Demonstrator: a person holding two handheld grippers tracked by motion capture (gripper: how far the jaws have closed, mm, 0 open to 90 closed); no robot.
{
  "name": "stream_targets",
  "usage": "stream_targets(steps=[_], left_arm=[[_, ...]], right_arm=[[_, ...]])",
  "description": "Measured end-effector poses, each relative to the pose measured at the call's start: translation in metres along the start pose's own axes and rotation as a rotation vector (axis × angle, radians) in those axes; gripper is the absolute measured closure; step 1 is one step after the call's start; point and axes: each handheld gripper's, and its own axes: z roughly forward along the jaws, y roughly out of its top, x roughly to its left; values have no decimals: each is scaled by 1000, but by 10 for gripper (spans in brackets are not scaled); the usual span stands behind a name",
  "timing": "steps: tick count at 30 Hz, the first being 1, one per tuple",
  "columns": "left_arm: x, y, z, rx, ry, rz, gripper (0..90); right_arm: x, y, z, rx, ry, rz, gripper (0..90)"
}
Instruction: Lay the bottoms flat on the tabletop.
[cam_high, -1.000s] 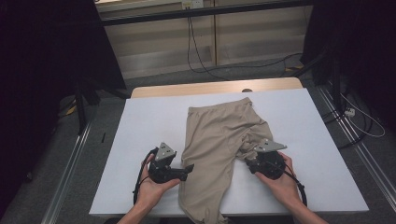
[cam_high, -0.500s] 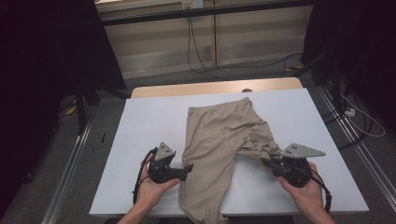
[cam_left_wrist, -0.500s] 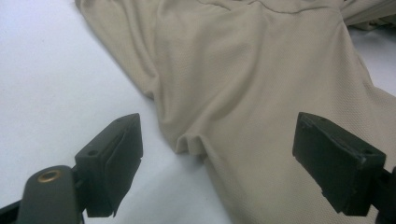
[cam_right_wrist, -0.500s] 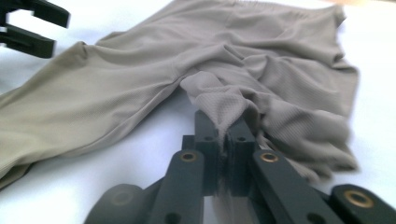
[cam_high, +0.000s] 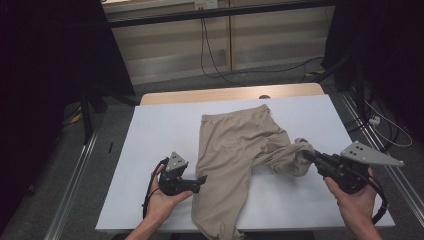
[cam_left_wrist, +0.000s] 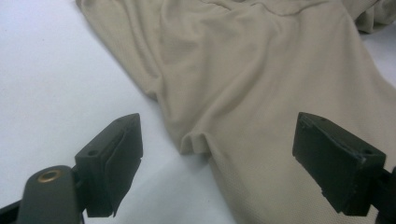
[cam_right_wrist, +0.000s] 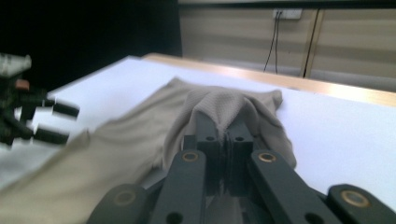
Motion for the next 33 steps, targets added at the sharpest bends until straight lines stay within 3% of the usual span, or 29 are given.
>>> stream_targets(steps=[4,9,11,13,16,19,24,26,27,28,30,31,33], left_arm=[[0,0,1,9,4,4,164],[0,0,2,12,-1,-2,163],[0,0,1,12,-3,-4,164],[-1,-1,1,12,-1,0,164],[-1,-1,0,3,2,3,163],[-2,0,-3,-17,4,2,163],[-1,0,-4,-27,3,-5,163],[-1,0,-4,-25,4,-5,163],[-1,0,-4,-24,4,-1,163],[-1,0,-4,-24,1,-4,163],[-2,0,-4,-24,-1,0,163],[-2,0,-5,-26,-3,1,164],[-2,0,-5,-27,-2,0,163]], right_arm=[[-7,-4,24,73,-30,-5,843],[-17,-20,69,206,-60,-3,755],[-14,-28,85,251,-33,-4,722],[-7,-36,94,295,37,-2,672],[8,-50,103,367,86,-53,626],[17,-57,110,418,83,-89,545],[22,-60,122,434,91,-125,419],[28,-67,127,468,51,-177,405],[32,-72,129,458,27,-216,396],[36,-73,131,458,1,-265,468],[38,-73,131,450,-62,-281,670],[35,-71,129,451,-51,-261,734],[27,-67,124,444,-14,-205,773]])
